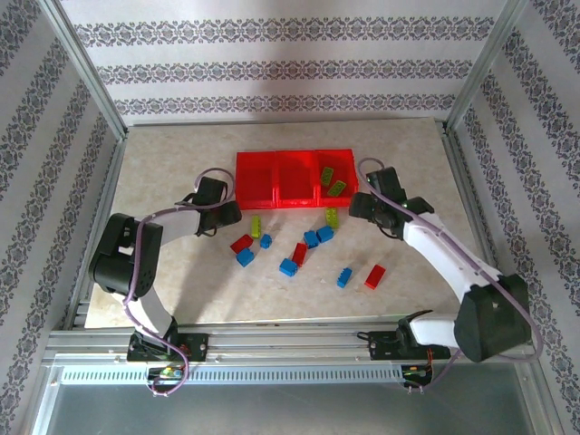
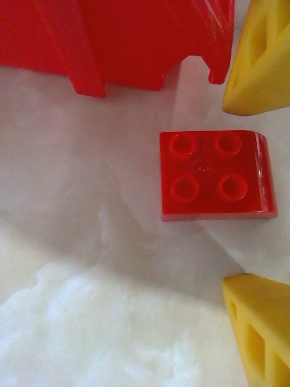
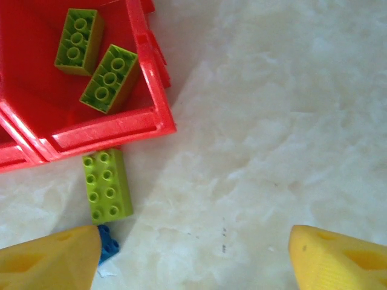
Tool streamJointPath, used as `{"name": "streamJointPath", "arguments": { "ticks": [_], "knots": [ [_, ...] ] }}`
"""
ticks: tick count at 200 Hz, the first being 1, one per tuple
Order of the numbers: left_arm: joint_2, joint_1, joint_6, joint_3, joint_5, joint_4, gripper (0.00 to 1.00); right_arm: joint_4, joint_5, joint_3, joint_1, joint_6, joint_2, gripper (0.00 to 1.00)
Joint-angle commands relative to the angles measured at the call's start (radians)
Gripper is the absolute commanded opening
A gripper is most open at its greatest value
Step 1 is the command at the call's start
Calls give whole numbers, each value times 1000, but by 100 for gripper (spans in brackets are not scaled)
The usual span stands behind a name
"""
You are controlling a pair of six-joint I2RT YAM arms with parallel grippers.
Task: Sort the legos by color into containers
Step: Pick up the lego from the center of the table.
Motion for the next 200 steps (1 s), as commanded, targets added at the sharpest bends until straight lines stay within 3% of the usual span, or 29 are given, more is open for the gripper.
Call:
{"name": "streamJointPath", "arguments": {
  "ticks": [1,47,78,139,200],
  "knots": [
    [31,-17,29,39,-54,-50,65,-4,50,-62,3,66,-69,96],
    [54,-17,33,45,-89,-72,48,-50,53,-155,6,181,-145,99],
    [71,-17,32,46,-92,-72,45,-53,62,-195,6,202,-172,98],
    [10,-18,45,46,-137,-95,19,-56,37,-232,21,236,-194,98],
    [-163,-41,64,54,-192,-146,13,-100,61,-239,41,271,-179,98]
  ]
}}
